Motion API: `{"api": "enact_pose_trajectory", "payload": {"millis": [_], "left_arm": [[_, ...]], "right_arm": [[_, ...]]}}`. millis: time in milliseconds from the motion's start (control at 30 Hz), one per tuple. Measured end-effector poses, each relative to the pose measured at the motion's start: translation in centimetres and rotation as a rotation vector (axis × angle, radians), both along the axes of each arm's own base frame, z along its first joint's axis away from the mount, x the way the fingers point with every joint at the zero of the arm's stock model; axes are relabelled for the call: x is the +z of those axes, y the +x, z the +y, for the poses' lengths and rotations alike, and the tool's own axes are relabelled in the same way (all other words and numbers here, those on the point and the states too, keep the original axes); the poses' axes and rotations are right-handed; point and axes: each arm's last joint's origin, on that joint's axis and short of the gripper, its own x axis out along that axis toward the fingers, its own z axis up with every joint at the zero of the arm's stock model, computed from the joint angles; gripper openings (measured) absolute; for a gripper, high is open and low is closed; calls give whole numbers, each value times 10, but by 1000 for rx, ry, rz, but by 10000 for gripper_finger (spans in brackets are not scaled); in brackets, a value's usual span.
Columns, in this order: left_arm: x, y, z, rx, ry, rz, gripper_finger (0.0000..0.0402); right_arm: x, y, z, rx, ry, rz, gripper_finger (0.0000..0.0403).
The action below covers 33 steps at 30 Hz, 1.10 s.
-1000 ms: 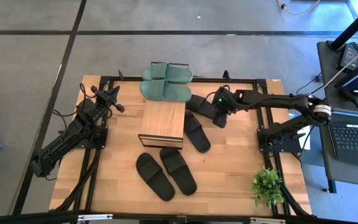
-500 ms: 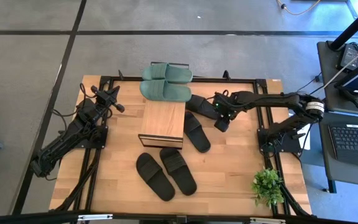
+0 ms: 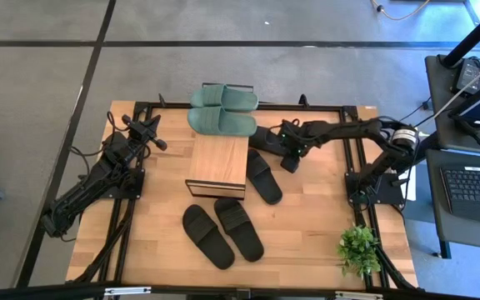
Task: Pick and place slides into the shelf
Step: Put the black slide under the shelf
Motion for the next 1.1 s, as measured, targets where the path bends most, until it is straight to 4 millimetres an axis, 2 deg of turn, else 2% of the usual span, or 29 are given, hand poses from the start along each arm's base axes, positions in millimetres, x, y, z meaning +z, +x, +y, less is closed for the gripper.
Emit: {"api": "enact_pose_trajectory", "payload": {"millis": [500,767,1100], "left_arm": [[0,0,0,0,-2,-3,0],[0,0,0,0,-3,-6,0],[0,0,0,0,-4,-6,0]], "right_arm": [[6,6,-35,96,-166,-170,184],[5,7,-40,138,-185,-189,184],[-13,17,-44,179,-163,-219,184]]}}
